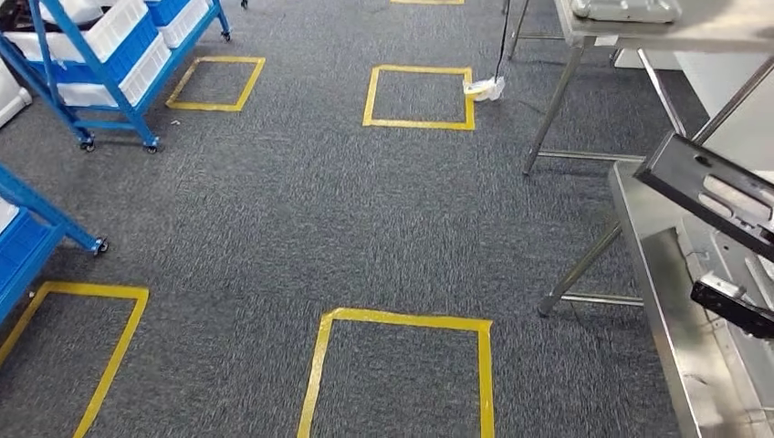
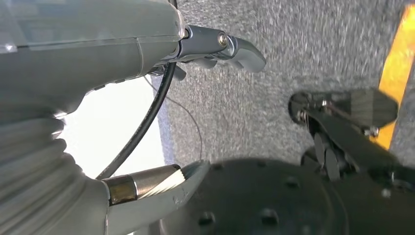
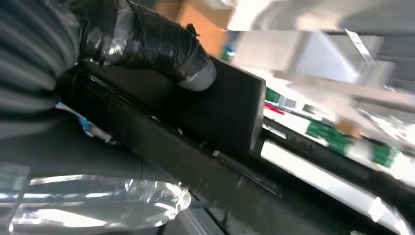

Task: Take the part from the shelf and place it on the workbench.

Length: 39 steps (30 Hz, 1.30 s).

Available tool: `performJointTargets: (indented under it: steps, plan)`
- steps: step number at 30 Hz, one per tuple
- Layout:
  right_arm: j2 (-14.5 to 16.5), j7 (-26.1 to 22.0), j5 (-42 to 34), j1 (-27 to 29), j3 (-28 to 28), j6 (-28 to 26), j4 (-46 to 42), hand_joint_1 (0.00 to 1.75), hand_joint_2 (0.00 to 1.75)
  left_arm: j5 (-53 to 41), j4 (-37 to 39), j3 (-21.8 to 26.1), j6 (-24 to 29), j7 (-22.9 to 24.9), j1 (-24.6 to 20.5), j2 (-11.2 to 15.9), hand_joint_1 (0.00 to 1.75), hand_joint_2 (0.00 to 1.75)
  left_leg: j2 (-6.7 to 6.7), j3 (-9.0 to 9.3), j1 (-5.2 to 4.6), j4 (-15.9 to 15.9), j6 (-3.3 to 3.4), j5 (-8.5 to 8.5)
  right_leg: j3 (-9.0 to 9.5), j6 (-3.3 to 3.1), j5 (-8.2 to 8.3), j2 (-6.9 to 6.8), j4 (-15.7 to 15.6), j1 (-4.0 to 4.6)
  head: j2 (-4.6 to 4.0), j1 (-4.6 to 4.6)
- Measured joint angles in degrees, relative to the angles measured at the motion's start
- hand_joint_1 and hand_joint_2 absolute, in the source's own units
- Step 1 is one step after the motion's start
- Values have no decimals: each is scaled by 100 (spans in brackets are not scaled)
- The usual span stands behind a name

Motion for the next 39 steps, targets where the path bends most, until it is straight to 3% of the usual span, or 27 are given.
performJointTargets:
  steps: [2, 4, 5, 6, 7, 9, 11, 12, 14, 16, 18, 20, 21, 22, 24, 26, 29, 31, 33, 35, 36, 37, 39]
  plan:
    - [33, 21, -3, -9, -18, 19, 83, 175, 175, 13, 0, -1, -16, 9, 1, -3, 0, 175, -306, -240, 34, 517, -32, -330, -14, -69, 27, 109, -17, 2, 0, -3]
    - [95, 32, -7, -15, -23, 38, 193, 175, 175, 19, 0, -3, -23, 13, 8, -6, 0, 175, -461, -595, 43, 1231, -23, -653, -45, -107, 42, 236, -14, 39, 0, -4]
    - [130, 34, -9, -15, -23, 49, 256, 175, 175, 20, 0, -5, -25, 14, 13, -6, 0, 175, -478, -707, 41, 1434, -7, -686, -57, -116, 48, 306, -10, 61, 0, -4]
    - [167, 36, -12, -18, -23, 58, 323, 175, 175, 25, 0, -10, -25, 15, 17, -5, 0, 175, -490, -725, 36, 1435, 20, -606, -65, -122, 52, 379, -4, 81, 0, -4]
    - [200, 37, -15, -25, -23, 68, 394, 175, 175, 31, 0, -16, -24, 15, 20, -4, 0, 175, -517, -639, 25, 1229, 59, -431, -69, -125, 54, 452, 2, 95, 0, -3]
    - [276, 38, -17, -69, -22, 92, 572, 175, 175, 46, 1, -29, -23, 15, 28, 9, 0, 175, -724, -298, -8, 475, 164, -25, -73, -121, 67, 592, 9, 106, 0, -2]
    - [374, 43, -19, -148, -14, 116, 786, 175, 175, 68, 3, -38, -27, 15, 30, 28, 0, 175, -890, -80, -37, -20, 232, 152, -89, -81, 98, 719, 0, 84, 0, 0]
    - [417, 46, -21, -176, -10, 122, 886, 175, 175, 86, 3, -44, -31, 15, 24, 35, 0, 175, -890, -59, -45, -80, 248, 148, -99, -46, 121, 780, -16, 65, 0, 0]
    - [463, 55, -30, -202, -4, 131, 1067, 175, 175, 116, 3, -61, -37, 15, 1, 34, 0, 175, -754, -11, -51, -204, 285, 226, -111, 23, 166, 847, -56, 32, 0, -1]
    - [493, 68, -35, -258, -3, 137, 1243, 175, 175, 136, 2, -74, -39, 15, -11, 31, 0, 175, -605, 64, -37, -403, 333, 348, -205, 63, 33, 621, 102, 51, 0, 11]
    - [548, 85, -35, -341, 2, 142, 1399, 175, 175, 155, 2, -78, -41, 17, -6, 29, 0, 175, -466, 88, -28, -498, 351, 409, -457, 100, -313, 306, 654, 58, 0, 25]
    - [626, 91, -35, -372, 27, 149, 1538, 175, 175, 174, 2, -80, -43, 21, 1, 29, 0, 175, -330, 70, -23, -484, 337, 402, -692, 166, -540, 200, 1213, 6, 0, 26]
    - [667, 96, -34, -374, 44, 154, 1610, 175, 175, 186, 2, -81, -48, 22, 3, 28, 0, 175, -260, 60, -16, -464, 319, 387, -697, 204, -516, 169, 1265, -29, 0, 26]
    - [707, 106, -26, -383, 60, 157, 1684, 175, 175, 202, 2, -82, -56, 23, 3, 25, 0, 175, -194, 50, -4, -433, 292, 364, -590, 246, -399, 129, 1097, -67, 0, 26]
    - [784, 148, 19, -438, 83, 152, 1841, 175, 175, 230, 3, -84, -85, 20, 0, 25, 0, 175, -74, 26, 22, -329, 208, 285, -202, 316, -122, -55, 437, -118, 0, 26]
    - [885, 196, 80, -528, 117, 128, 2028, 175, 175, 257, 6, -86, -128, 8, -3, 46, 0, 175, 31, 3, 11, -185, 107, 171, 4, 275, -33, -212, 54, -104, 0, 21]
    - [1021, 211, 141, -615, 183, 50, 2312, 175, 175, 326, 8, -89, -245, -31, -30, 61, 0, 175, 138, 9, 15, -94, 9, 70, -21, 101, -75, -127, 103, -64, 0, 12]
    - [1059, 193, 190, -687, 216, 10, 2458, 87, 87, 355, 7, -89, -367, -60, -53, 58, 0, 175, -41, -45, 56, 108, -32, -100, -33, 29, -79, -51, 107, -55, 0, 7]
    - [1100, 178, 211, -808, 261, 3, 2598, 0, 0, 375, 8, -89, -525, -94, -43, 58, 0, 175, -350, -342, 84, 745, -42, -478, -35, -26, -77, 8, 105, -27, 0, 5]
    - [1170, 152, 214, -896, 318, 9, 2739, 0, 0, 392, 9, -90, -656, -115, -15, 61, 0, 175, -467, -744, 82, 1517, -14, -776, -41, -62, -75, 69, 105, 29, 0, 5]
    - [1204, 138, 218, -919, 347, 12, 2789, 0, 0, 392, 9, -91, -692, -119, -3, 63, 0, 175, -482, -850, 72, 1681, 14, -771, -42, -73, -73, 100, 105, 58, 0, 5]
    - [1239, 126, 221, -945, 374, 15, 2833, 0, 0, 386, 9, -95, -719, -121, 8, 66, 0, 175, -489, -847, 55, 1613, 55, -648, -41, -82, -71, 131, 105, 84, 0, 6]
    - [1296, 113, 228, -1009, 423, 17, 2904, 0, 0, 375, 9, -104, -755, -122, 25, 78, 0, 175, -516, -537, -6, 883, 172, -208, -37, -92, -64, 189, 104, 110, 0, 7]
